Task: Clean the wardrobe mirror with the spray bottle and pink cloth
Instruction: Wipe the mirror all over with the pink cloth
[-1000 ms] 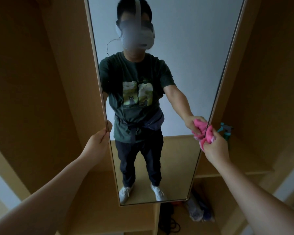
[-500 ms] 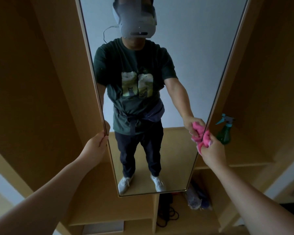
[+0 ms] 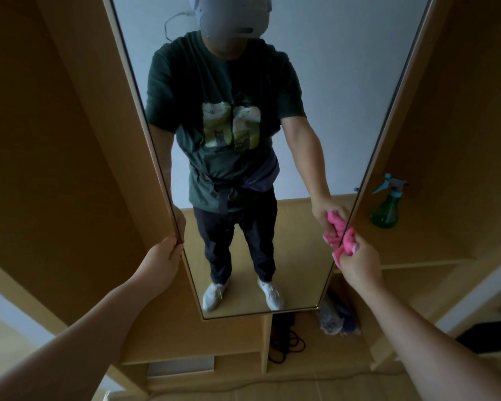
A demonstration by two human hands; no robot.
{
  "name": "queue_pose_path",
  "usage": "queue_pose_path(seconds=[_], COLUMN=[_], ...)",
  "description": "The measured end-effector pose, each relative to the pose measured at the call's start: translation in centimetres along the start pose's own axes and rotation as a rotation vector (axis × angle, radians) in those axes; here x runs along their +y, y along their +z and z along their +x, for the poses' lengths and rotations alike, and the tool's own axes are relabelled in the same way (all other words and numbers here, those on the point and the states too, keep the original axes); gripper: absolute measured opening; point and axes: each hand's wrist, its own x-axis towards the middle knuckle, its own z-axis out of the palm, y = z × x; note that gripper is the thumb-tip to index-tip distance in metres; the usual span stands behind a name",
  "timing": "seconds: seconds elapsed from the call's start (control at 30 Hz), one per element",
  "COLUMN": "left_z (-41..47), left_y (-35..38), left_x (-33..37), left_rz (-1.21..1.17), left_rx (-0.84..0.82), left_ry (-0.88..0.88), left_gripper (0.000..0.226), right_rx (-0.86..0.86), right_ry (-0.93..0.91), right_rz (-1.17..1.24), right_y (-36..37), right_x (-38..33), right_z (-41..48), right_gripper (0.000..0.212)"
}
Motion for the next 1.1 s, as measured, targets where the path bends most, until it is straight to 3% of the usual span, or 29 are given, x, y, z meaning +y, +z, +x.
queue_pose_path(seconds=[0.53, 0.87, 1.0, 1.1], left_z=[-0.3, -0.7, -1.0, -1.1], left_y=[1.9, 3.5, 4.3, 4.6], left_x=[-1.4, -2.9, -3.2, -3.3], left_rz=[0.07, 0.076, 0.093, 0.133], left_rx=[-0.04, -0.108, -0.151, -0.119], left_ry=[-0.023, -0.045, -0.043, -0.027], left_gripper=[0.019, 0.009, 0.033, 0.036], right_rx=[-0.035, -0.017, 0.014, -0.001], right_ry=[0.068, 0.096, 0.085, 0.087], right_rz=[-0.037, -0.072, -0.07, -0.074], right_y=[1.6, 2.8, 3.2, 3.5], right_x=[2.7, 4.3, 4.7, 5.4], right_z=[-1.0, -2.0, -2.4, -2.6], right_gripper=[0.021, 0.016, 0.025, 0.02])
